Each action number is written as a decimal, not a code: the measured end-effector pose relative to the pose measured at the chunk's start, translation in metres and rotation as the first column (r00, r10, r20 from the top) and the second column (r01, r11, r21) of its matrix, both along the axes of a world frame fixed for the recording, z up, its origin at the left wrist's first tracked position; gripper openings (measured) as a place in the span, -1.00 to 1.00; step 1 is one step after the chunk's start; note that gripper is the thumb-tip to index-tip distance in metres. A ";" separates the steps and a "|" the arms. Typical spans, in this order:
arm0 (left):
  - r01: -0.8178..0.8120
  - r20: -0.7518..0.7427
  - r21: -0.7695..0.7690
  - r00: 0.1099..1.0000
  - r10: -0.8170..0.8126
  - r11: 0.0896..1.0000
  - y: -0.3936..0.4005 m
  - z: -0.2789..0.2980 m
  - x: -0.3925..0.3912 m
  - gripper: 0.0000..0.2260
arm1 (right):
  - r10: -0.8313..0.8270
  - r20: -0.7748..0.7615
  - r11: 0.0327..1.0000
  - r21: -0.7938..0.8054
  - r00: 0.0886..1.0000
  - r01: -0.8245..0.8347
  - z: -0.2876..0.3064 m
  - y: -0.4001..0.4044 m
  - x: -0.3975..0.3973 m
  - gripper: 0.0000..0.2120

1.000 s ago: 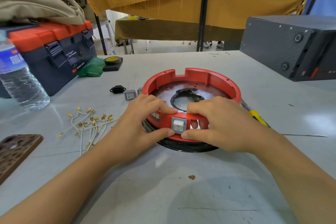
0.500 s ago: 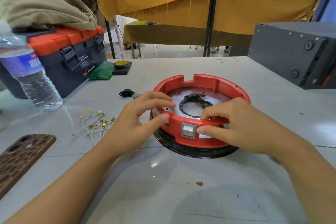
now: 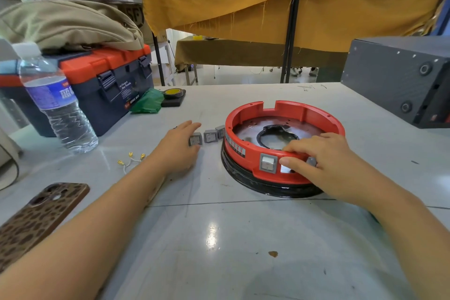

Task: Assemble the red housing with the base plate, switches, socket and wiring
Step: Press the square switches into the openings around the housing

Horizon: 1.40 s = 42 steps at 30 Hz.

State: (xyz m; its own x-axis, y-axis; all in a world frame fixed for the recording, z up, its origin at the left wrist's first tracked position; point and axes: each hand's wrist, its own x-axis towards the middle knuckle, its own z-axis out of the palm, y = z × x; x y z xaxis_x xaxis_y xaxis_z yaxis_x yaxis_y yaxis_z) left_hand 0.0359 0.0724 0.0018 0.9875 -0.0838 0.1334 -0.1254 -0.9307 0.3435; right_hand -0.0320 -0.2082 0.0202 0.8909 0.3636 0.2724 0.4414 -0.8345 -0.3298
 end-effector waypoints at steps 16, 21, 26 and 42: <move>-0.157 0.084 -0.176 0.981 0.174 0.972 -0.001 -0.007 0.013 -0.78 | -0.003 -0.116 0.999 0.050 0.993 0.009 -0.002 -0.002 0.004 -0.78; -0.158 0.131 -0.299 0.970 0.204 0.941 0.003 -0.006 0.008 -0.78 | 0.016 -0.168 0.992 0.123 0.986 0.005 -0.002 -0.004 0.003 -0.84; -0.107 0.184 -0.521 0.955 0.234 0.847 0.006 0.009 -0.001 -0.86 | 0.037 -0.168 0.985 0.174 0.985 -0.007 0.000 -0.002 0.002 -0.87; 0.256 0.171 -0.898 0.952 -0.254 0.358 -0.016 0.026 -0.046 -0.77 | 0.062 -0.121 0.975 0.220 0.991 -0.034 -0.001 0.001 0.000 -0.86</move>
State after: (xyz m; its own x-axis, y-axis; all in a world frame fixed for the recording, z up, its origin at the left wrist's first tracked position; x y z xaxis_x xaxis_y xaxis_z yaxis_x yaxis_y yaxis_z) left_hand -0.0100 0.0560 0.0278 0.9409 -0.1607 0.2980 -0.3007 0.0077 0.9537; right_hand -0.0325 -0.2076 0.0192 0.9063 0.3510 0.2356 0.4219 -0.7157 -0.5566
